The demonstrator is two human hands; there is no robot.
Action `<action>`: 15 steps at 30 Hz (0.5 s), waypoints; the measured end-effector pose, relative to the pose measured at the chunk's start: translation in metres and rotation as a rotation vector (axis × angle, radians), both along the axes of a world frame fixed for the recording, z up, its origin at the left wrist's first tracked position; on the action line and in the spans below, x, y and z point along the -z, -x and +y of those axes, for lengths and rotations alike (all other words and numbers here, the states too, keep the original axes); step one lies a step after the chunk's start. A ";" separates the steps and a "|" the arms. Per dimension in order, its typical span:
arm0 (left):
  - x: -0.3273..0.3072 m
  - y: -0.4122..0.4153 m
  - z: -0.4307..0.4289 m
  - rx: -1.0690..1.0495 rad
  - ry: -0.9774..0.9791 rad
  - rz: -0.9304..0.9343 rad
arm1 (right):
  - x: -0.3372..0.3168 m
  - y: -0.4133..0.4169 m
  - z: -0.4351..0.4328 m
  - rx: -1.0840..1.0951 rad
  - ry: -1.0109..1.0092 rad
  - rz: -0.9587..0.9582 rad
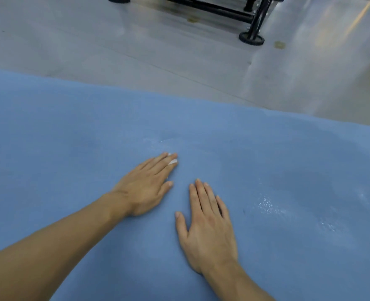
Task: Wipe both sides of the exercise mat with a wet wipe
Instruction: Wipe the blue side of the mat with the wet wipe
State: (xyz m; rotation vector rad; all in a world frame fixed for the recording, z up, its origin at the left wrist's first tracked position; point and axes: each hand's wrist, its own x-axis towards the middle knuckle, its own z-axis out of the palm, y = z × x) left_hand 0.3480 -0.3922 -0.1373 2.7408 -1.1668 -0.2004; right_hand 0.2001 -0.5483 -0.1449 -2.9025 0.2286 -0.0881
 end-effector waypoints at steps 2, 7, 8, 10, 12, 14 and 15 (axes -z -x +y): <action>-0.002 -0.002 0.030 -0.102 0.007 -0.011 | 0.000 0.001 0.000 -0.007 0.003 0.006; 0.002 -0.025 0.104 -0.381 0.029 -0.012 | 0.001 0.003 0.000 0.012 0.006 -0.011; 0.005 -0.031 0.114 -0.437 0.009 -0.017 | 0.001 0.003 0.001 0.017 0.008 -0.011; 0.009 -0.039 0.117 -0.540 0.008 0.002 | 0.003 0.002 0.001 0.022 0.009 -0.010; 0.008 -0.045 0.101 -0.602 0.040 0.028 | 0.003 0.002 0.001 0.023 0.006 -0.007; 0.006 -0.052 0.080 -0.615 0.060 0.045 | 0.003 0.001 0.001 0.018 0.000 -0.007; 0.003 -0.056 0.069 -0.604 0.069 0.055 | 0.003 0.001 0.001 0.013 0.000 -0.006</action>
